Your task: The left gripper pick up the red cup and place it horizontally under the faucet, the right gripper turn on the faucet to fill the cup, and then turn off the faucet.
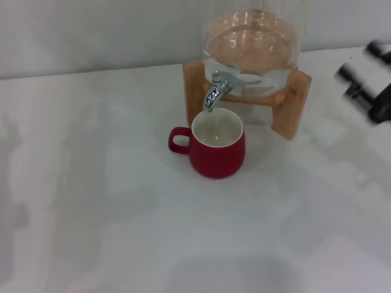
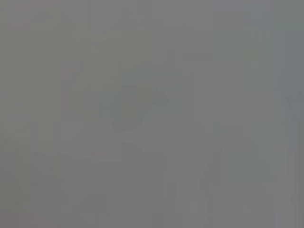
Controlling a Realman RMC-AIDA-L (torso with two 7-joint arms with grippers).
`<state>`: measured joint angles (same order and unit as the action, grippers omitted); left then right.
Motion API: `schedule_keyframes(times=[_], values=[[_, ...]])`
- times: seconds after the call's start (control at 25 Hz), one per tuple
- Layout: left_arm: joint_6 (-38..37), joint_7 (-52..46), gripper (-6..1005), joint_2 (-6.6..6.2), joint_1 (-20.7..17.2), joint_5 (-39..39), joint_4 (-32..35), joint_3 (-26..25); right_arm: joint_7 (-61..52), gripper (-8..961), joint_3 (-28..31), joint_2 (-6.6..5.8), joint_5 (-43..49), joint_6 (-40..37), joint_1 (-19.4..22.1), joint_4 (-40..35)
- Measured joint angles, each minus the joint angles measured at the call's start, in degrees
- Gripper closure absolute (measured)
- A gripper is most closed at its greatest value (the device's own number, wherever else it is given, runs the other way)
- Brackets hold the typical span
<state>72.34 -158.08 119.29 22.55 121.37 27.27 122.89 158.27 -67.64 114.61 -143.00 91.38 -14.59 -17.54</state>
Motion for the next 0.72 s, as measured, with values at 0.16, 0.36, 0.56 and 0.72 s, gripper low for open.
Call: schedule_keyframes(times=[0.16, 0.36, 0.56, 0.72], values=[[-0.1, -3.6, 577, -0.11, -0.1, 0.3, -0.4, 0.3, -0.4, 321, 10.7, 0.22, -0.1, -2.1, -2.7, 0.2], [-0.9, -7.9, 542, -0.3, 0.6, 1.7, -0.9, 1.0, 1.5, 321, 19.3, 0.6, -2.4, -11.0, -8.6, 3.0], [-0.6, -8.5, 453, -0.19, 0.8, 2.1, -2.2, 1.3, 4.1, 321, 21.3, 0.62, -3.0, -19.7, -11.8, 3.3], [-0.1, -8.6, 356, -0.16, 1.4, 1.9, -3.2, 0.7, 5.3, 321, 21.4, 0.63, -4.8, -21.6, -12.6, 3.5]])
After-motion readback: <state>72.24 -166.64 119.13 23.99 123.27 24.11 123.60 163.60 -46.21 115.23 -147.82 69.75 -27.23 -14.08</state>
